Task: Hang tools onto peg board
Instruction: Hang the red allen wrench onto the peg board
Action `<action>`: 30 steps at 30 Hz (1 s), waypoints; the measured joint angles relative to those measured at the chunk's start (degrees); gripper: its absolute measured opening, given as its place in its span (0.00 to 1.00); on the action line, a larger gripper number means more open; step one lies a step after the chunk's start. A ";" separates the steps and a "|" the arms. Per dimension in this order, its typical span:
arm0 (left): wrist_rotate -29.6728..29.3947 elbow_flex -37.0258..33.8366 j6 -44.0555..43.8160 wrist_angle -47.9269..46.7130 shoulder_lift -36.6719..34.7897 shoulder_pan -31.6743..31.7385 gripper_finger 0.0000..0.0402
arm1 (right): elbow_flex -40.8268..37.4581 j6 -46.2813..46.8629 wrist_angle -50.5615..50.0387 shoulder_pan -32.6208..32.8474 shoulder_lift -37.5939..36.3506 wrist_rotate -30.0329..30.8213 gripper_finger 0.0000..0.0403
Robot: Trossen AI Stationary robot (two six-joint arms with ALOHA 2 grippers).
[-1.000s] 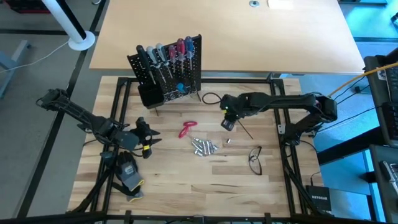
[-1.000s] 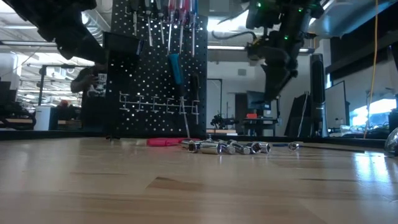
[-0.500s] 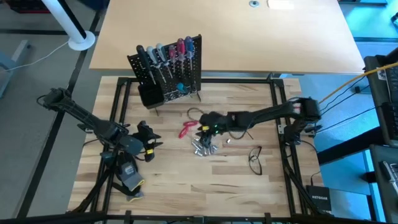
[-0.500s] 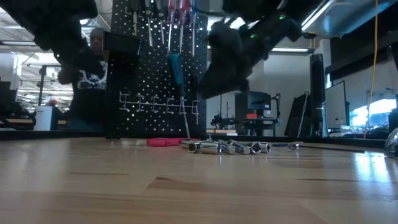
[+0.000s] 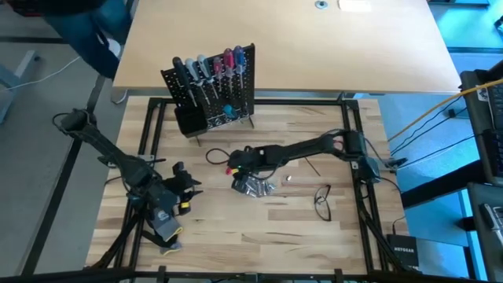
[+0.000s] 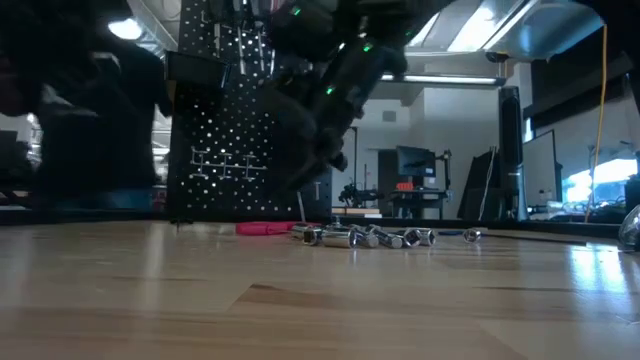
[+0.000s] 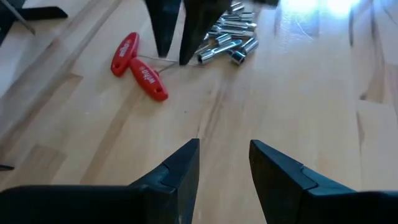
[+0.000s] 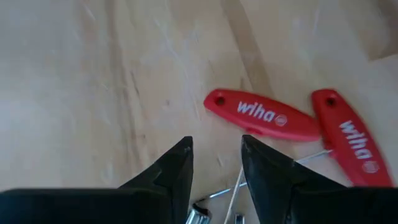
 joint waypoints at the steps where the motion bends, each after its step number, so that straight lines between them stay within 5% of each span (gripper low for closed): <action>1: -0.67 0.00 -0.11 -0.62 -0.32 -0.88 0.32 | 0.67 0.00 -0.59 -0.04 1.17 0.23 0.34; 11: -2.46 0.00 -2.90 -2.44 -1.25 -4.03 0.32 | 2.20 -2.98 -2.50 -0.11 4.73 8.46 0.34; 30: -2.47 0.00 -4.87 -2.42 -1.25 -4.01 0.32 | 2.25 -2.29 -5.22 0.29 2.06 10.15 0.34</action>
